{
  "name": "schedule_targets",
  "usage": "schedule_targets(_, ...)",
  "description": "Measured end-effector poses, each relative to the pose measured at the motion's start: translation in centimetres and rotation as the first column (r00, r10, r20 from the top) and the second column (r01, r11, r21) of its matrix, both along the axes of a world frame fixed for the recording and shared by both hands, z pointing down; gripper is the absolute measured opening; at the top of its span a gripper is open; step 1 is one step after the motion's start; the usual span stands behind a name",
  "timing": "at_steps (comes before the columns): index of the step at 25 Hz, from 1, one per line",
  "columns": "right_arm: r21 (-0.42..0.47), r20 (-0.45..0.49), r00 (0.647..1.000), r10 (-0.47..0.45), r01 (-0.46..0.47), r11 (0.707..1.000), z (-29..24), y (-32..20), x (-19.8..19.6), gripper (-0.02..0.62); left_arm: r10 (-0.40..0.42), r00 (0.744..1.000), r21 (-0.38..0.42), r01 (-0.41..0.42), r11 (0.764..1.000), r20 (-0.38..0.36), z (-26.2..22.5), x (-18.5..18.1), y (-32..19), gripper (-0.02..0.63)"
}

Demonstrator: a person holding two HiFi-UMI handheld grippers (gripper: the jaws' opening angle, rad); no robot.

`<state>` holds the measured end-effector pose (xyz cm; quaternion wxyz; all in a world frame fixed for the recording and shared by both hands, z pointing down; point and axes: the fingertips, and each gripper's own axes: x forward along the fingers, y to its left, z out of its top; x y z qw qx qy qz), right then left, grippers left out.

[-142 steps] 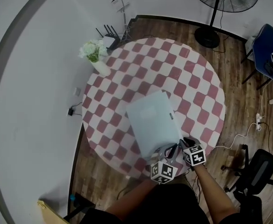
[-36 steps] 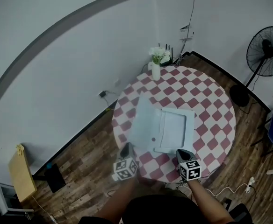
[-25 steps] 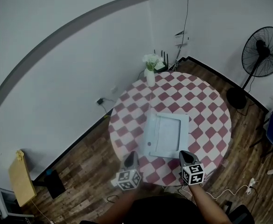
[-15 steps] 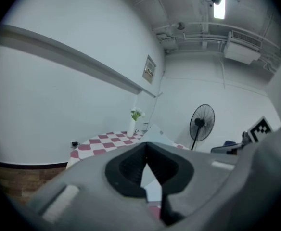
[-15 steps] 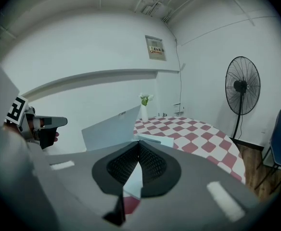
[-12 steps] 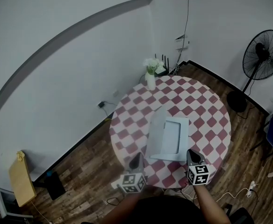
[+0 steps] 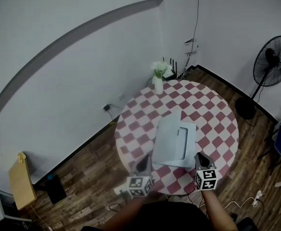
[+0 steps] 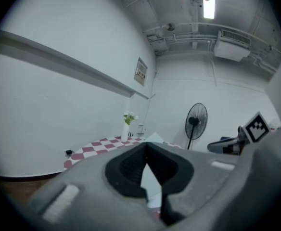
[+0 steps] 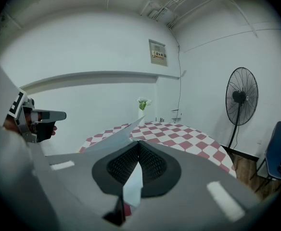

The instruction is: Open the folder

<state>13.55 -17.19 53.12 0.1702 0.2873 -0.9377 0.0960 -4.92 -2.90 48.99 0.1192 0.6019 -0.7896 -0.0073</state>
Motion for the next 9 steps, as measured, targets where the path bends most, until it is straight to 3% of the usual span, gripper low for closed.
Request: schedule_targets(9,-0.01,0.014,1.0,0.01,-0.01,1.0,0.18,-0.11,0.29,0.002,0.007,1.0,0.001,-0.007,1.0,0.002,0.22,0.47,-0.4,0.005)
